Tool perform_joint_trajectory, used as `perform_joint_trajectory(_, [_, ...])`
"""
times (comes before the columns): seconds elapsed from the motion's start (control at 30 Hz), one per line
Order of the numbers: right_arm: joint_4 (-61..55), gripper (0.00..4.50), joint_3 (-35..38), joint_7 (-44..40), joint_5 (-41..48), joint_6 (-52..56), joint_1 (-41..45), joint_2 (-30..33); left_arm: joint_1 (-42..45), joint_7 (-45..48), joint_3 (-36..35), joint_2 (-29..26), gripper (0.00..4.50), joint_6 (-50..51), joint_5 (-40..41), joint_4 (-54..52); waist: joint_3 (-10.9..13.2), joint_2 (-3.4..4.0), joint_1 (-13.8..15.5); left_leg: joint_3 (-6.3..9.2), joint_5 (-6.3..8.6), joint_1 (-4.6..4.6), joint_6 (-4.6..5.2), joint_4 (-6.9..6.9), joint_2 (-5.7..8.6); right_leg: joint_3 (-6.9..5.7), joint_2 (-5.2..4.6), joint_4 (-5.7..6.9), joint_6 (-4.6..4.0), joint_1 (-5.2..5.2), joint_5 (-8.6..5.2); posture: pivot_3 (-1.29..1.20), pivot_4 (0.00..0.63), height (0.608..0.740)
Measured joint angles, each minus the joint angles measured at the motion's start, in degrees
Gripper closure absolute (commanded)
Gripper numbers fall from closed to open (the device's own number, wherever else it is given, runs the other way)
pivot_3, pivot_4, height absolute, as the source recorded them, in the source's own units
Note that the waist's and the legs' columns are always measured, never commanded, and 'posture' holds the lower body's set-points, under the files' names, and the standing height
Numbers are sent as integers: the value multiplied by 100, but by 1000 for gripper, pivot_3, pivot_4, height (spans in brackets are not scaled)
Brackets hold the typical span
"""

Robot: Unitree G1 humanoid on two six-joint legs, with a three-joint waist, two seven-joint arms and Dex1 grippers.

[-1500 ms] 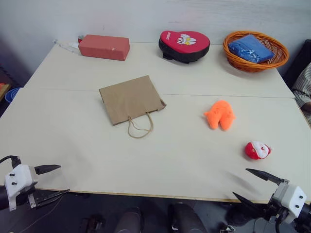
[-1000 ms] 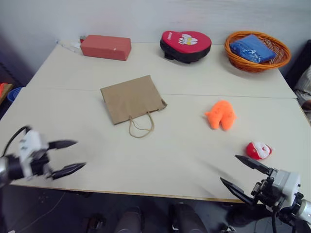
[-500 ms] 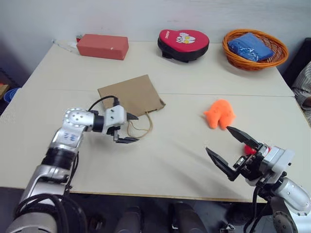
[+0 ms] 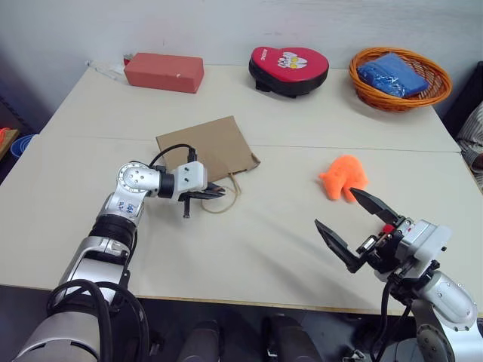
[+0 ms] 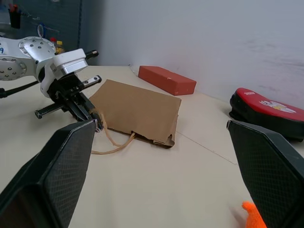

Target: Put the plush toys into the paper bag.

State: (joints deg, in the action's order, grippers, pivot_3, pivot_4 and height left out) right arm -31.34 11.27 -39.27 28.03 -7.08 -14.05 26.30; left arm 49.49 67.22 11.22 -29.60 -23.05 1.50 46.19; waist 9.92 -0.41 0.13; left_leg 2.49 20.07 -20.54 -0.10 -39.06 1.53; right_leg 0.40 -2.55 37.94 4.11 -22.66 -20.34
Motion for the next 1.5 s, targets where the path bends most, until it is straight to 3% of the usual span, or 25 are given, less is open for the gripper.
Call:
perform_joint_trajectory(0.13, [2, 0, -7, -41, -17, 9, 36, 18, 85, 303, -216, 238, 4454, 300, 396, -2, 0, 0, 1, 4, 0, -6, 0, -3, 0, -3, 0, 5, 0, -1, 0, 0, 150, 740])
perform_joint_trajectory(0.33, [-33, 0, -287, 25, 75, 878, 259, 305, 254, 1019, -695, 320, 4454, 2155, 1809, -1754, 0, 0, -29, 11, 0, -11, -1, -5, -3, -3, 1, 7, 0, -3, 0, 0, 150, 740])
perform_joint_trajectory(0.5, [-124, 1569, -828, 159, 73, 1790, 1043, 470, 159, 827, -802, 362, 4500, 3340, 2349, -2966, 0, 0, -37, 12, -2, -8, -3, -6, -3, -1, 2, 3, 0, -5, 0, 0, 150, 740])
perform_joint_trajectory(0.77, [654, 4376, -1667, 405, -414, 2507, 2592, 153, -153, 482, -845, 363, 4500, 4118, 2571, -3844, 0, 0, -21, 15, -2, -12, -4, -6, -2, -2, 1, 0, 0, -11, 0, 0, 150, 740])
perform_joint_trajectory(1.07, [1863, 4475, -2364, 563, -1299, 2570, 3462, -482, -301, 202, -917, 408, 4500, 4382, 2670, -4182, 0, 0, -40, 16, -4, -30, -8, -9, -1, -3, 1, 5, 0, -28, 0, 0, 150, 740])
perform_joint_trajectory(1.2, [2347, 4475, -2550, 754, -1673, 2495, 3791, -873, -319, 166, -912, 421, 4500, 4518, 2778, -4346, 0, 0, -63, 11, -8, -76, -13, -22, 1, 0, 0, 54, 0, -87, 1, 0, 150, 740])
perform_joint_trajectory(1.5, [3076, 4475, -2777, 714, -2100, 2497, 3862, -936, -273, -121, -1375, 508, 4500, 5071, 3494, -4369, 0, 0, -161, 14, -8, -77, -15, -21, 1, -2, -1, 61, 0, -89, 0, 0, 150, 740])
